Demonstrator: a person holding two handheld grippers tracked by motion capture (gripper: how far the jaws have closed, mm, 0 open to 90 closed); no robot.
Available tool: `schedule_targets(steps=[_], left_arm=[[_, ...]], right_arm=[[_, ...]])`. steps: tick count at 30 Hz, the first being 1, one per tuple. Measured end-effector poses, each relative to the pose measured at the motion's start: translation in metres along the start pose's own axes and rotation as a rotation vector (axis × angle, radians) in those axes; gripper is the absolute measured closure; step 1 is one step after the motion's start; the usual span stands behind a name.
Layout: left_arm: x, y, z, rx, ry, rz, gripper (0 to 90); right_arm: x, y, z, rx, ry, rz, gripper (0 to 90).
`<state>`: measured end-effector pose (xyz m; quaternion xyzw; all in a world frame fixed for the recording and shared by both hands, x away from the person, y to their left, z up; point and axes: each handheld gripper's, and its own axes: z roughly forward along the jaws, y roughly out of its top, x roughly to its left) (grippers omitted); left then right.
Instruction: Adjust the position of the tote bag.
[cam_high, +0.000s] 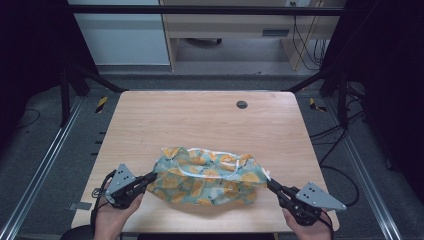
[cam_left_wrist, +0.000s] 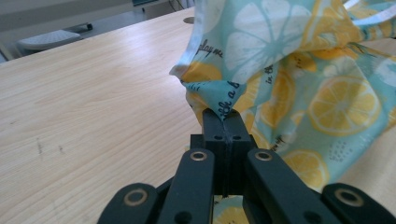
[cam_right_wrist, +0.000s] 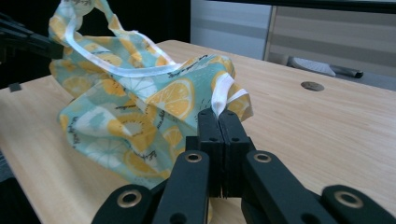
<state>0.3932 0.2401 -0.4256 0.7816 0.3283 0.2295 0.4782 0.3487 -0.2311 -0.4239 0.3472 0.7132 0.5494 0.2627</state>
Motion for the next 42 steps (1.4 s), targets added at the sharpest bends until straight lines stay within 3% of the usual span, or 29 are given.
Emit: schedule_targets(steps=[7,13,16,17,18,21,28,36,42], left_arm=[[-0.002,-0.006,-0.01,0.005,-0.006,0.003,90.0],[-0.006,-0.011,-0.009,0.05,-0.023,0.019,90.0],[-0.01,-0.017,-0.001,0.125,-0.051,0.038,90.0],[-0.01,-0.017,-0.001,0.125,-0.051,0.038,90.0],[-0.01,-0.019,0.004,0.168,-0.066,0.053,90.0],[-0.011,-0.023,0.011,0.217,-0.071,0.064,90.0],[-0.01,-0.027,0.022,0.286,-0.067,0.082,90.0],[-0.017,-0.028,0.042,0.366,-0.061,0.145,90.0],[-0.018,-0.027,0.054,0.386,-0.054,0.161,90.0]], right_arm=[[0.004,-0.009,-0.012,0.008,0.061,-0.01,89.5],[0.008,-0.013,-0.017,0.028,0.106,-0.027,89.5],[0.01,-0.019,-0.017,0.081,0.141,-0.058,89.5],[0.011,-0.021,-0.016,0.104,0.147,-0.065,89.5],[0.011,-0.023,-0.013,0.136,0.153,-0.075,89.5],[0.011,-0.027,-0.008,0.191,0.156,-0.097,89.5],[0.01,-0.033,0.008,0.302,0.157,-0.127,89.5],[0.009,-0.038,0.029,0.393,0.162,-0.154,89.6],[0.009,-0.041,0.038,0.434,0.16,-0.168,89.6]])
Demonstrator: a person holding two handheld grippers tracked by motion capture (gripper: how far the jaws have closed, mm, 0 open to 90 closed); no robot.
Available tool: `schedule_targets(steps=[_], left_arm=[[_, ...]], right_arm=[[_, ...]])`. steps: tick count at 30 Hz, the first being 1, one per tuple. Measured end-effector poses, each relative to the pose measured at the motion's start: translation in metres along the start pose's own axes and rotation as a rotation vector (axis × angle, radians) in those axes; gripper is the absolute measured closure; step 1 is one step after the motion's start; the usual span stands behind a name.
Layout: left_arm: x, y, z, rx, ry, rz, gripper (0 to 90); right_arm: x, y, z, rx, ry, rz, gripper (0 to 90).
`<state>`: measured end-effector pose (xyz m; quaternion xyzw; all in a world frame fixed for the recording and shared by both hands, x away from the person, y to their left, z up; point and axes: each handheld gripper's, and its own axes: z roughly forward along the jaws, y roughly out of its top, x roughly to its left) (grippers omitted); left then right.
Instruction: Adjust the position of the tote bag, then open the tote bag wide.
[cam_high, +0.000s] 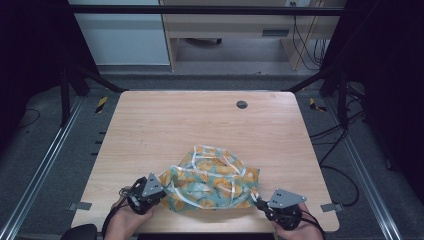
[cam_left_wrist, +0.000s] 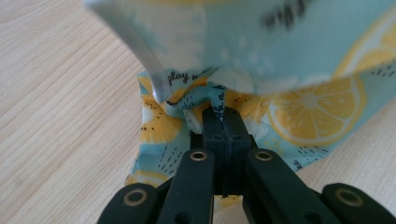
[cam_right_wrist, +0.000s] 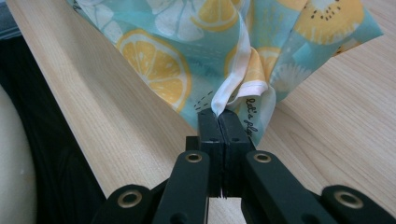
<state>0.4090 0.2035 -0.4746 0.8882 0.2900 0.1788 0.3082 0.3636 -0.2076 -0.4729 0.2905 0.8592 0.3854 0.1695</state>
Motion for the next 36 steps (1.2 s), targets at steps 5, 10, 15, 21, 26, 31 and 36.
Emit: schedule_targets(steps=[5,10,15,21,26,31,36], left_arm=[[0.003,0.006,0.01,-0.001,0.019,0.002,90.0],[0.011,0.006,0.012,-0.028,0.011,-0.048,90.0],[0.015,0.006,0.016,-0.044,0.011,-0.074,90.0],[0.022,0.008,0.019,-0.071,0.017,-0.106,90.0],[0.02,0.008,0.01,-0.079,0.051,-0.096,89.5],[0.02,0.003,-0.009,-0.109,0.089,-0.117,63.7],[0.017,-0.002,-0.024,-0.132,0.103,-0.139,39.5]], right_arm=[[-0.003,0.001,0.006,0.02,-0.006,0.005,89.7],[-0.008,0.002,0.008,0.018,-0.009,0.026,89.7],[-0.01,0.002,0.01,0.016,-0.012,0.031,89.6],[-0.011,0.002,0.01,0.012,-0.017,0.035,89.6],[-0.011,0.001,0.005,-0.009,-0.011,0.042,87.1],[-0.01,0.0,-0.006,-0.055,-0.069,0.065,60.5],[-0.009,-0.004,-0.015,-0.084,-0.116,0.105,38.7]])
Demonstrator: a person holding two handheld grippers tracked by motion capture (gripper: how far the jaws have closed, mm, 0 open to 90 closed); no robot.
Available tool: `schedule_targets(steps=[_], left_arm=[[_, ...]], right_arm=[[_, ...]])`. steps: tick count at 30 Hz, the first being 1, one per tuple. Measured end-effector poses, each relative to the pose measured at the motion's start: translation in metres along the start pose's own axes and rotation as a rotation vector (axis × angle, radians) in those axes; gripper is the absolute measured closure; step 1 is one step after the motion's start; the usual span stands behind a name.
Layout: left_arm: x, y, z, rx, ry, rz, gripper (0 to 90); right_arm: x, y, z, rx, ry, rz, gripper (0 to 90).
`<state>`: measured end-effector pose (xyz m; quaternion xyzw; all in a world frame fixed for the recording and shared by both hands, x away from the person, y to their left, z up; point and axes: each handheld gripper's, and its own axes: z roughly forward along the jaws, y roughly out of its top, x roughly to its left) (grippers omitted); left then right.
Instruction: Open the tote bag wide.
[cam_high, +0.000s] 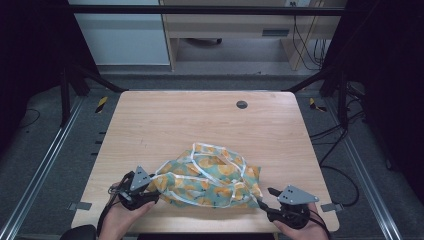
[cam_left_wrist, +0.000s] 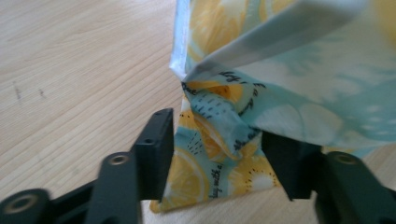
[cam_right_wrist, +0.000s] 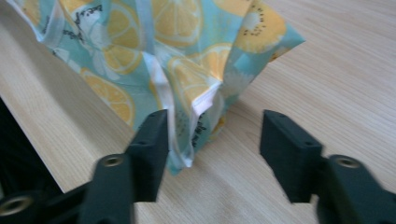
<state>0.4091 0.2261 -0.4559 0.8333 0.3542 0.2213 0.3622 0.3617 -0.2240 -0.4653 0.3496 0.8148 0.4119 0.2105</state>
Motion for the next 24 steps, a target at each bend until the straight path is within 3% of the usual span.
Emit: schedule_targets(steps=[4,10,15,20,24], left_arm=[[0.004,0.002,-0.008,-0.041,0.015,-0.031,30.7],[0.015,-0.001,-0.014,-0.056,0.042,-0.055,34.9],[0.014,0.0,-0.019,-0.086,-0.002,-0.064,36.1],[0.01,0.004,-0.025,-0.109,-0.039,-0.062,32.2],[0.009,0.009,-0.031,-0.125,-0.031,-0.072,34.3]], right_arm=[[0.001,0.001,-0.006,-0.03,-0.02,0.017,29.9],[0.0,0.0,-0.009,-0.032,-0.034,0.029,28.5],[-0.002,0.001,-0.011,-0.047,-0.038,0.058,29.0],[0.0,0.007,-0.013,-0.086,-0.036,0.056,31.3],[0.003,0.021,-0.015,-0.133,-0.03,0.066,36.5]])
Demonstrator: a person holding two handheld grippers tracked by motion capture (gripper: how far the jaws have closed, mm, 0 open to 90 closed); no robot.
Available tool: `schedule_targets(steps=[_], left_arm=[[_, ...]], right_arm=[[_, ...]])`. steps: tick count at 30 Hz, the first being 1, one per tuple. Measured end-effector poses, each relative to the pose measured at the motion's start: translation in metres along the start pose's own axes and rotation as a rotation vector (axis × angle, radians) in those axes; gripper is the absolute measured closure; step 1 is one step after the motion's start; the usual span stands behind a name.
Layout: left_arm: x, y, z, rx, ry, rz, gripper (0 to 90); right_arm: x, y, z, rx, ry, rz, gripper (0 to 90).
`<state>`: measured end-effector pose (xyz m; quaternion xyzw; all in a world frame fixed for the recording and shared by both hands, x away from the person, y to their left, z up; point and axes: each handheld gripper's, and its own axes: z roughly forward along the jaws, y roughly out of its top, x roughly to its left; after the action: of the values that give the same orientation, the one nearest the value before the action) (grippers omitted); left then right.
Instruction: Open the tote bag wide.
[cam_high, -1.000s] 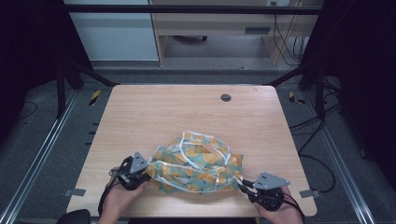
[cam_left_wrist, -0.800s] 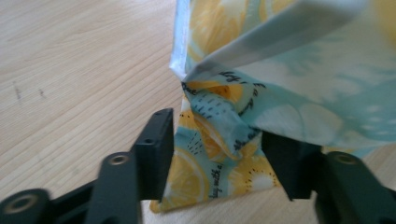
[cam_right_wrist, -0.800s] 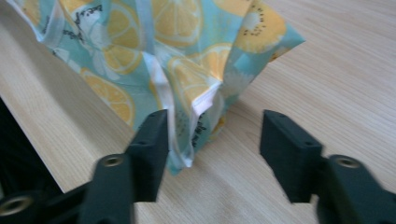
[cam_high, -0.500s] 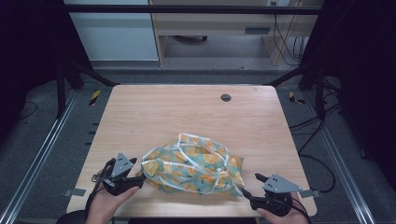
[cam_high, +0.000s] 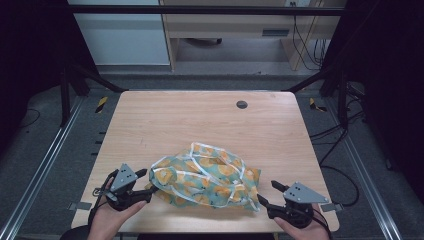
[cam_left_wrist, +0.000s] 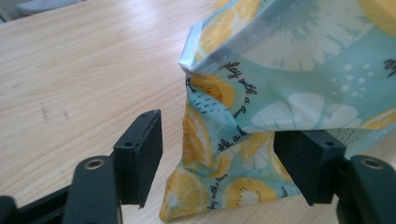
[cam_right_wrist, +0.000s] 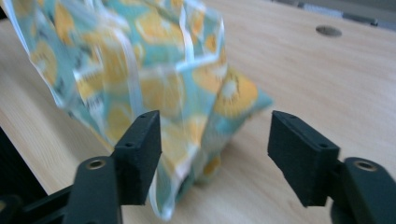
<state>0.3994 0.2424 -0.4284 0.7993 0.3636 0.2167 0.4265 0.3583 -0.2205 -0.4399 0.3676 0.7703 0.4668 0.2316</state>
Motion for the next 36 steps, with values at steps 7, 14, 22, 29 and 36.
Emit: schedule_targets(steps=[7,14,22,29,36], left_arm=[[-0.004,0.013,-0.011,-0.028,-0.024,0.003,34.8],[-0.009,0.022,-0.017,-0.04,-0.038,0.026,31.7],[-0.019,0.036,-0.021,-0.059,-0.053,0.059,26.8],[-0.027,0.05,-0.024,-0.074,-0.058,0.09,25.2],[-0.029,0.057,-0.018,-0.094,-0.061,0.08,25.3]], right_arm=[[0.016,0.029,0.007,-0.034,0.053,-0.039,40.7],[0.042,0.046,0.024,-0.014,0.144,-0.086,36.6],[0.057,0.056,0.048,0.037,0.213,-0.156,72.0],[0.067,0.06,0.049,0.04,0.255,-0.194,74.0],[0.074,0.049,0.045,0.092,0.298,-0.23,79.2]])
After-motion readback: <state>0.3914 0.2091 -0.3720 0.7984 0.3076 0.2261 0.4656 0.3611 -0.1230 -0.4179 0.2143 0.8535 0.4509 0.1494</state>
